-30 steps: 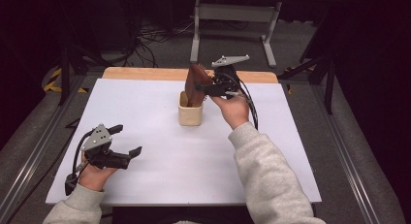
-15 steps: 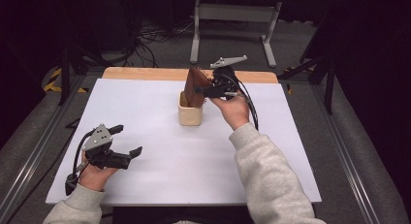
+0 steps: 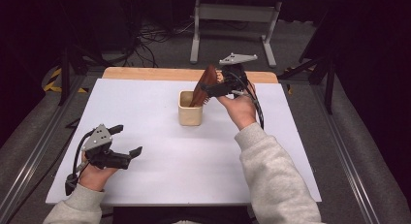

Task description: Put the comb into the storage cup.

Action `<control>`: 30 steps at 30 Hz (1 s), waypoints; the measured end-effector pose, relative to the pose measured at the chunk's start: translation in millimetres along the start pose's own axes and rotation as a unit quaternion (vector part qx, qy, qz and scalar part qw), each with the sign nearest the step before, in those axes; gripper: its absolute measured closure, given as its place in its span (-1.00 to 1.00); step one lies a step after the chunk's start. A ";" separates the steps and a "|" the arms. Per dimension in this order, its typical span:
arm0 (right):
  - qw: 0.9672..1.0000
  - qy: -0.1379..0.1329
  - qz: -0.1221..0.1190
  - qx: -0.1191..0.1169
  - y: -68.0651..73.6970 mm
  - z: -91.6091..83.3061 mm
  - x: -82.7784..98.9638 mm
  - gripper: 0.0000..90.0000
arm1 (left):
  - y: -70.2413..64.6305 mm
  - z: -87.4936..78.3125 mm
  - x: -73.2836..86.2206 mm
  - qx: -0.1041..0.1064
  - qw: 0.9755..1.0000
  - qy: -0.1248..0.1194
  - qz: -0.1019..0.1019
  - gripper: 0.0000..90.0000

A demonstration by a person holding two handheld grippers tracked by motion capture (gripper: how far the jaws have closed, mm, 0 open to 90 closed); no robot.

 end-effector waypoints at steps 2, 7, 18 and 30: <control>1.000 -0.009 -0.006 -0.001 2.2 -7.7 -3.6 -1.00 | 0.8 -0.4 -0.3 -0.001 1.000 -0.001 0.001 -1.00; 0.999 -0.019 -0.040 -0.004 12.4 -27.6 -8.2 -1.00 | 3.3 -1.8 -0.3 -0.001 1.000 -0.002 0.000 -1.00; 0.996 -0.038 -0.068 -0.039 33.6 -70.8 11.7 -1.00 | 17.0 -12.6 2.1 -0.010 1.000 -0.005 -0.012 -1.00; 0.994 -0.067 -0.076 -0.047 39.8 -110.5 63.8 -1.00 | 20.7 -17.2 5.0 -0.003 1.000 -0.015 -0.022 -1.00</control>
Point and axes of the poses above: each handheld gripper's, and its own axes: z roughly forward along the jaws, x roughly out of its underside, y roughly to its left, the point moved 10 cm from there along z, roughly forward along the jaws, and after that the axes turned 14 degrees about -x, right-handed, at the moved point
